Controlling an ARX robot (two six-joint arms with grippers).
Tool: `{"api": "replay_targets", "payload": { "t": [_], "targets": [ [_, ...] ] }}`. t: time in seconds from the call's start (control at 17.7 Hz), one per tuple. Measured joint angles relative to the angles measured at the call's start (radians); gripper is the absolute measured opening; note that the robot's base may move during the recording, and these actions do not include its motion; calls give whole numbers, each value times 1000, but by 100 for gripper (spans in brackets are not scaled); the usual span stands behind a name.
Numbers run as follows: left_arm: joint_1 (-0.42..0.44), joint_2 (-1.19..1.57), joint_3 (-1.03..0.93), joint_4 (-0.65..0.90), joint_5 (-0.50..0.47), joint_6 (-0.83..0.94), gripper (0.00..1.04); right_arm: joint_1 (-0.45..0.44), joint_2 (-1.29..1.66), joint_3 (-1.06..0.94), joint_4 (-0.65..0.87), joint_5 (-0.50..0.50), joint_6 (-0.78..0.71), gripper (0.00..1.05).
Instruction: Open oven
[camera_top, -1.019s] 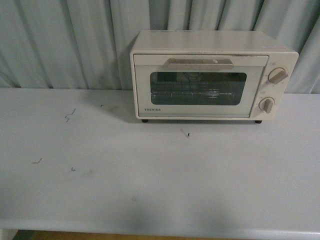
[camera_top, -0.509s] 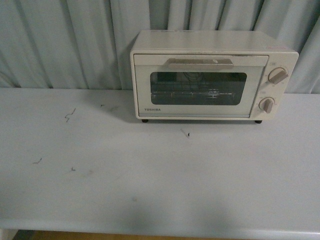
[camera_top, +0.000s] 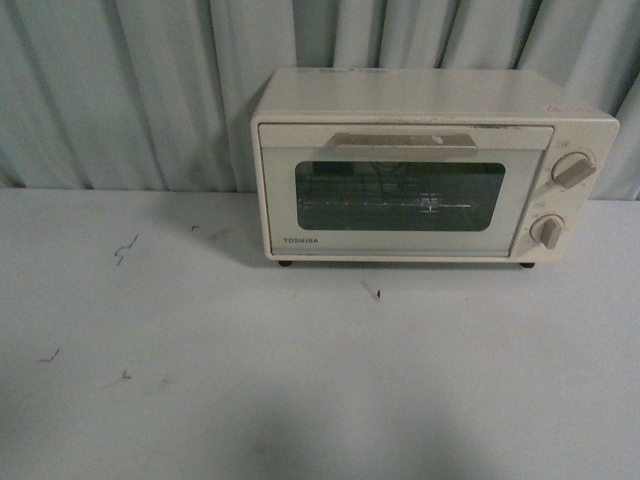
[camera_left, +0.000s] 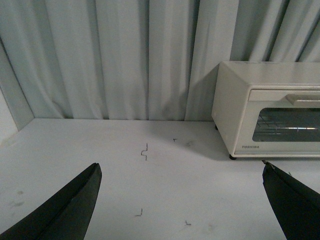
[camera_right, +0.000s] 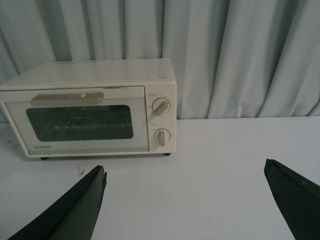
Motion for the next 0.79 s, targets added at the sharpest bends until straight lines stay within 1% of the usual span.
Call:
{"api": "replay_targets", "payload": {
  "t": [0.57,0.62,0.68,0.74,0.79],
  "targets": [
    [0,0,0,-3,0,0,98,0,0,0,0,0,0,98],
    [0,13,13,-55,11,-27,98,0,0,0,-1,0,0,98],
    [-55,220,83,-94,5,-251,98,0,0,0,-1,-1,0,98],
    [-137,468,125,51,-51,-483,98,0,0,0,0,-1,0,98],
    [-215,726,146,220,-89,-750,98,-1,0,0,-1,0,0,98]
  ]
}}
